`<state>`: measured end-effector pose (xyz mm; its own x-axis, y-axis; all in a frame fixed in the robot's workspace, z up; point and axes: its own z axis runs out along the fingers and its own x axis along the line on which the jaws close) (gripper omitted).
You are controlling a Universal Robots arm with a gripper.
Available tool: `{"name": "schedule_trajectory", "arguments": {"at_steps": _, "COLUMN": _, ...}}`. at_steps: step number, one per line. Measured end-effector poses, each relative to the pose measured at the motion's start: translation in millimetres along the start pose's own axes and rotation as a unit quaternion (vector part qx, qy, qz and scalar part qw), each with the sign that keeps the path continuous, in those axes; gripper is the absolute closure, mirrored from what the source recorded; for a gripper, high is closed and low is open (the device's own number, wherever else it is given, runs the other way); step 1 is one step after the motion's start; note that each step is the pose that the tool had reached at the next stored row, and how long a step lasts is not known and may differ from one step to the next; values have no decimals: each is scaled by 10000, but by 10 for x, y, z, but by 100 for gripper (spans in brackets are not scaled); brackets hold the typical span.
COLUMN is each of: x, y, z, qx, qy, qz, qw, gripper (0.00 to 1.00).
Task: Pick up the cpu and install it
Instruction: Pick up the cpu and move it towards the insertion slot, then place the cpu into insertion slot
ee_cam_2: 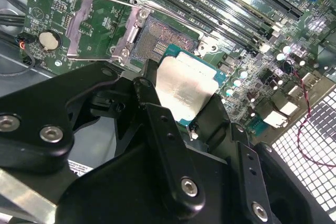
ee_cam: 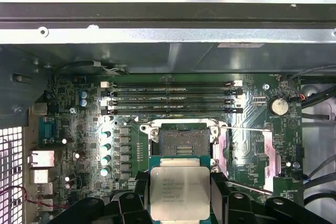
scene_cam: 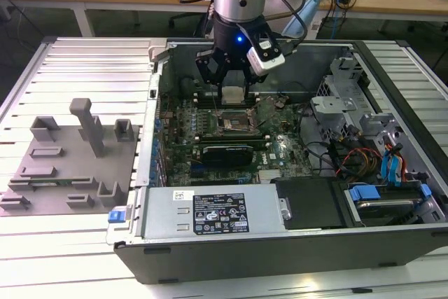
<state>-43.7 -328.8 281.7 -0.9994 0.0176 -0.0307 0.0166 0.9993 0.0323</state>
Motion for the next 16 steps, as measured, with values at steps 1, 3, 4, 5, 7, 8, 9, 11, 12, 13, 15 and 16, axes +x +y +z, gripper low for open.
{"name": "schedule_trajectory", "arguments": {"at_steps": 1, "x": 0, "y": 0, "z": 0, "qx": 0, "qy": 0, "qz": 0, "qw": 10000, "gripper": 45}}
{"name": "schedule_trajectory", "arguments": {"at_steps": 3, "x": 0, "y": 0, "z": 0, "qx": 0, "qy": 0, "qz": 0, "qw": 10000, "gripper": 45}}
{"name": "schedule_trajectory", "arguments": {"at_steps": 4, "x": 0, "y": 0, "z": 0, "qx": 0, "qy": 0, "qz": 0, "qw": 10000, "gripper": 45}}
{"name": "schedule_trajectory", "arguments": {"at_steps": 5, "x": 0, "y": 0, "z": 0, "qx": 0, "qy": 0, "qz": 0, "qw": 10000, "gripper": 45}}
{"name": "schedule_trajectory", "arguments": {"at_steps": 7, "x": 0, "y": 0, "z": 2, "qx": 0, "qy": 0, "qz": 0, "qw": 10000, "gripper": 45}}
{"name": "schedule_trajectory", "arguments": {"at_steps": 8, "x": 0, "y": 0, "z": 2, "qx": 1, "qy": -1, "qz": 27, "qw": 10000, "gripper": 45}}
{"name": "schedule_trajectory", "arguments": {"at_steps": 9, "x": 0, "y": 0, "z": 3, "qx": 1, "qy": -1, "qz": 38, "qw": 10000, "gripper": 45}}
{"name": "schedule_trajectory", "arguments": {"at_steps": 11, "x": 0, "y": 0, "z": 2, "qx": 2, "qy": -2, "qz": 58, "qw": 10000, "gripper": 45}}
{"name": "schedule_trajectory", "arguments": {"at_steps": 12, "x": 0, "y": 0, "z": 3, "qx": 2, "qy": -2, "qz": 68, "qw": 10000, "gripper": 45}}
{"name": "schedule_trajectory", "arguments": {"at_steps": 13, "x": 0, "y": 0, "z": 3, "qx": 2, "qy": -3, "qz": 78, "qw": 10000, "gripper": 45}}
{"name": "schedule_trajectory", "arguments": {"at_steps": 15, "x": 0, "y": 0, "z": 2, "qx": 3, "qy": -3, "qz": 98, "qw": 10000, "gripper": 45}}
{"name": "schedule_trajectory", "arguments": {"at_steps": 16, "x": 0, "y": 0, "z": 2, "qx": 3, "qy": -3, "qz": 108, "qw": 9999, "gripper": 45}}
